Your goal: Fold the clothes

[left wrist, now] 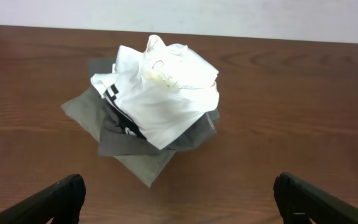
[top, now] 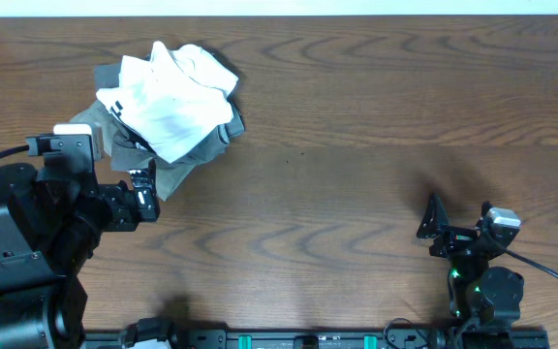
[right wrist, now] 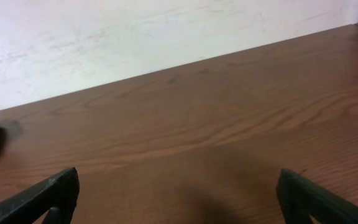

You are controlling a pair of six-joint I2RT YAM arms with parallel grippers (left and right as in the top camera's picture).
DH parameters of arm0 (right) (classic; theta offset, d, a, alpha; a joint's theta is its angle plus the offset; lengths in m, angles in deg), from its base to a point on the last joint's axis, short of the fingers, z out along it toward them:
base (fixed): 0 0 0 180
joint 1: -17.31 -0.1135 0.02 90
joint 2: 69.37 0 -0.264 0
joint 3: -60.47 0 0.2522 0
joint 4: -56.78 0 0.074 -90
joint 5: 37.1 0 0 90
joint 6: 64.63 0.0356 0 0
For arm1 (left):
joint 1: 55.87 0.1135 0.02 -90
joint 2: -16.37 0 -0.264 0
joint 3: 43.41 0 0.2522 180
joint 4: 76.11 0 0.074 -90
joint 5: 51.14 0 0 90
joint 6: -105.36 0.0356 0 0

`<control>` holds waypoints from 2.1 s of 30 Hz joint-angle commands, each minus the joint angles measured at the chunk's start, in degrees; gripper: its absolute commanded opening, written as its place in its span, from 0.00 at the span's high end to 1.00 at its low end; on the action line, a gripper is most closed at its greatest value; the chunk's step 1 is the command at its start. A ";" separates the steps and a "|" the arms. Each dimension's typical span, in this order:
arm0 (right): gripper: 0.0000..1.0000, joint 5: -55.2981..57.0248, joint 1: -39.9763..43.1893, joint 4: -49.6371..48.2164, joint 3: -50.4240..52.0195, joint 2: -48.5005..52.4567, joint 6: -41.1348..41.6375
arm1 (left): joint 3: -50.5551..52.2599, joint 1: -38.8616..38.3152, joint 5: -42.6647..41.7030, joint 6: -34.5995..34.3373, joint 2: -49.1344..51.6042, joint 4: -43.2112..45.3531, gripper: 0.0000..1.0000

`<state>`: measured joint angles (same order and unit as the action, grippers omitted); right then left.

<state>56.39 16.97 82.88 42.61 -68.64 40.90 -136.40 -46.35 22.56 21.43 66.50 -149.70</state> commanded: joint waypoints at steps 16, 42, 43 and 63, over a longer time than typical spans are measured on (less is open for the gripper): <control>0.01 0.13 -0.48 -0.13 0.37 -0.37 0.74 | 29.14 -0.24 0.72 -6.40 -17.86 39.56 0.02; 0.01 0.15 -0.48 -0.13 0.37 -0.37 0.74 | 66.23 -3.28 2.89 -7.23 -50.03 51.76 0.02; 0.01 0.13 -0.48 -0.13 0.37 -0.37 0.74 | 67.82 -3.74 3.41 -7.23 -50.03 52.57 0.02; 0.01 0.13 -0.48 -0.13 0.37 -0.35 0.74 | 78.99 -9.49 5.44 -6.58 -49.92 56.94 0.02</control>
<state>56.36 16.97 82.71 42.76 -68.68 40.95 -59.11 -55.57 27.55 15.15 17.06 -92.13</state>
